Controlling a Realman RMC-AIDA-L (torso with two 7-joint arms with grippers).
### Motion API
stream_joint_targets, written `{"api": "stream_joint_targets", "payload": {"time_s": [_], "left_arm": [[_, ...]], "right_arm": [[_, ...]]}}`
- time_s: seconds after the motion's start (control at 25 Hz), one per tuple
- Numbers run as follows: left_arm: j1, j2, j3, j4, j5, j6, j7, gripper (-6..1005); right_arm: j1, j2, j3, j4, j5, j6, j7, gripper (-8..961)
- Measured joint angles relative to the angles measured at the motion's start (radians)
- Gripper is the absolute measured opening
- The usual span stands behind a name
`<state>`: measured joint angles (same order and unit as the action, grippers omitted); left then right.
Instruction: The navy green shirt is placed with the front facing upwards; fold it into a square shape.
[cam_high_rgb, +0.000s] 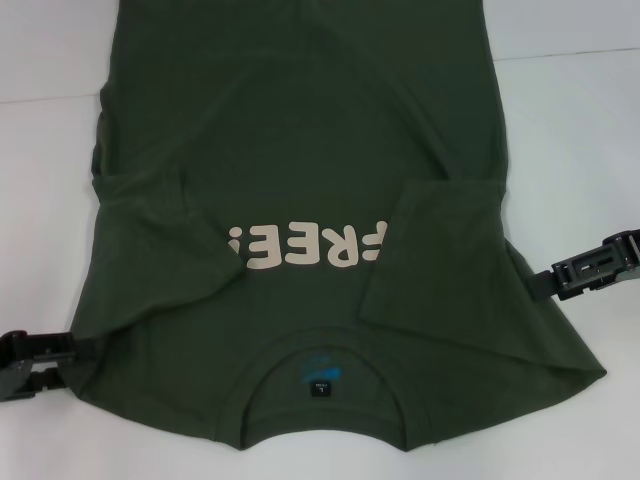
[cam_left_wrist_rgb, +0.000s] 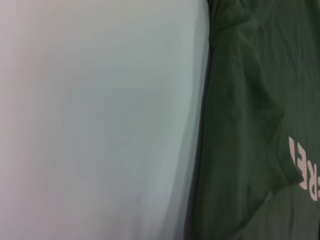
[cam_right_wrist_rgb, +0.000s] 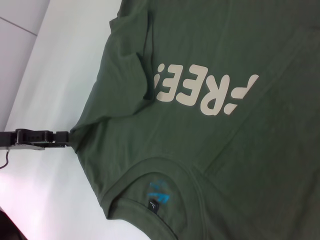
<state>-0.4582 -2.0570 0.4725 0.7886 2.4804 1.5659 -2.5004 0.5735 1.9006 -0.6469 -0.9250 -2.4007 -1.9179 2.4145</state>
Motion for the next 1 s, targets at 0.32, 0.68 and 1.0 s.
{"api": "stream_joint_targets", "payload": {"time_s": [0.32,0.68,1.0], "left_arm": [[-0.006,-0.004,0.000,-0.002,-0.002,0.005,0.001,620],[-0.018,-0.006,0.013,-0.014,0.002,0.000,0.002,616],[-0.027,-0.005,0.039,-0.015,0.004,0.018,0.015,612]], "right_arm": [[0.001,0.000,0.002,0.000,0.001,0.000,0.000,819],[0.001,0.000,0.015,0.000,0.002,-0.003,0.000,819],[0.002,-0.004,0.036,0.002,0.005,-0.016,0.000,819]]}}
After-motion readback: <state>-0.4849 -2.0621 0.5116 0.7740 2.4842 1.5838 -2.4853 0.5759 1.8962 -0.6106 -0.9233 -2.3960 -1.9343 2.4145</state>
